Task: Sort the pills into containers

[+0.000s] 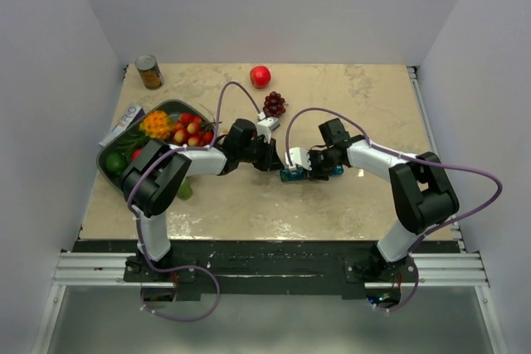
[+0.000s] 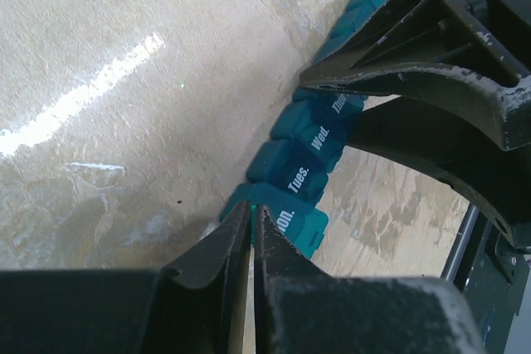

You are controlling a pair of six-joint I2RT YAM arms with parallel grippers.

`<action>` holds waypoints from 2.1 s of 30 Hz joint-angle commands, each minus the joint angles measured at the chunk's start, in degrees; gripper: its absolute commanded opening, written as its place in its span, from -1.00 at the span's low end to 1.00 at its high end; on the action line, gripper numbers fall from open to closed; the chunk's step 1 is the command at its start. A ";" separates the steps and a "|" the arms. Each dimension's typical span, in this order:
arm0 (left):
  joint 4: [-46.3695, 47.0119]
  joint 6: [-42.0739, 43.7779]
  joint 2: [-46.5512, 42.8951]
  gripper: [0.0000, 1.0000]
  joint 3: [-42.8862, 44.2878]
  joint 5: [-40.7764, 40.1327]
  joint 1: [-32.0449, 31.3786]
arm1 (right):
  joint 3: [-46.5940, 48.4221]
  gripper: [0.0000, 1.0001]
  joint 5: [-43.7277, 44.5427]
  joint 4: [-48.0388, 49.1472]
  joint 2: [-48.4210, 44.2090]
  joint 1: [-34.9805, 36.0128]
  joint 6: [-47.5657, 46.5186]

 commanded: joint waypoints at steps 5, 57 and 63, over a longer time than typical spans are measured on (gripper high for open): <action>-3.26 3.03 -2.84 -0.83 -0.29 0.65 -1.56 | 1.83 -0.24 1.04 0.46 1.11 0.42 0.87; -12.14 -0.66 -7.93 -1.00 6.13 0.39 -1.21 | 2.53 -0.24 2.00 0.37 1.72 0.51 2.10; -12.40 1.27 -14.16 -1.00 4.37 -3.03 0.37 | 2.53 0.20 2.00 0.46 1.46 0.51 3.50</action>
